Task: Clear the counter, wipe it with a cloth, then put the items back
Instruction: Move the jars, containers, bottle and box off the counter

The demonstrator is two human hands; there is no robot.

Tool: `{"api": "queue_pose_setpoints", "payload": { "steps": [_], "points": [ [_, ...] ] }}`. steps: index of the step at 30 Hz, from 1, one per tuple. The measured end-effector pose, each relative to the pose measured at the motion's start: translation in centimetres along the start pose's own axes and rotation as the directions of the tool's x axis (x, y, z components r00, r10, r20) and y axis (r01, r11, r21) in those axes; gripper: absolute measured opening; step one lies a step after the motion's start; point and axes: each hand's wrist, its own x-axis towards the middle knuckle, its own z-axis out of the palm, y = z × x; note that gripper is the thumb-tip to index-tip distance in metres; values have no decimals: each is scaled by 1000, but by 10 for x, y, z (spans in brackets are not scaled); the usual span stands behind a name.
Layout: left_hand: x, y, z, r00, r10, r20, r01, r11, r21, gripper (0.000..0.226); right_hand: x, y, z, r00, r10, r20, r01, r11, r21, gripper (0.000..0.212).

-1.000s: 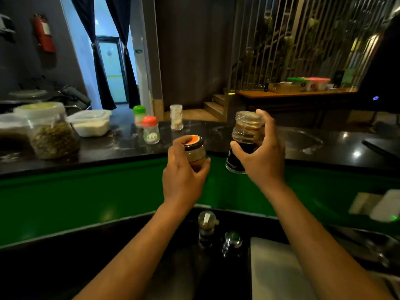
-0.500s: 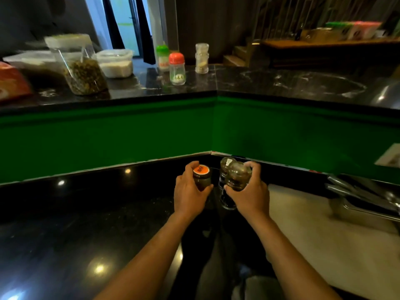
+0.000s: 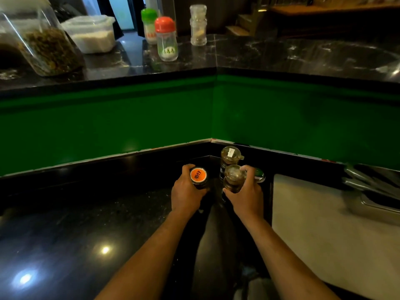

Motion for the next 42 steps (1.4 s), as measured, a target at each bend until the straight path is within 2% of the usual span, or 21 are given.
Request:
{"api": "queue_pose_setpoints", "payload": {
  "steps": [5,12,16,21,26,31,38,40,42],
  "points": [
    [5,0,4,1000,-5,-19,5,1000,29,82,2,3,6,1000,-17,14,17,1000,-13,75],
    [-1,2,-4,999,-15,43,12,996,88,95,-9,1,0,999,-22,46,25,997,-67,79],
    [-14,1,-21,999,44,7,-44,993,111,84,-20,-6,-16,1000,-4,22,8,979,-205,84],
    [-25,4,-62,982,179,-62,-158,956,246,71,-27,-36,-42,996,-78,-38,62,948,-313,63],
    [-24,30,-114,914,374,-156,-284,866,411,67,-20,-93,-61,965,-243,-101,194,918,-346,54],
    [-1,80,-169,831,505,-233,-342,794,502,66,0,-161,-80,897,-420,-138,347,862,-368,51],
    [56,164,-224,709,598,-374,-396,776,491,60,57,-240,-104,790,-578,-207,477,790,-384,45],
    [75,184,-233,697,588,-410,-400,794,458,60,80,-255,-107,761,-602,-241,505,783,-362,41],
    [95,200,-239,721,544,-430,-377,828,416,66,104,-267,-107,745,-615,-259,528,781,-335,38]
  ]
}}
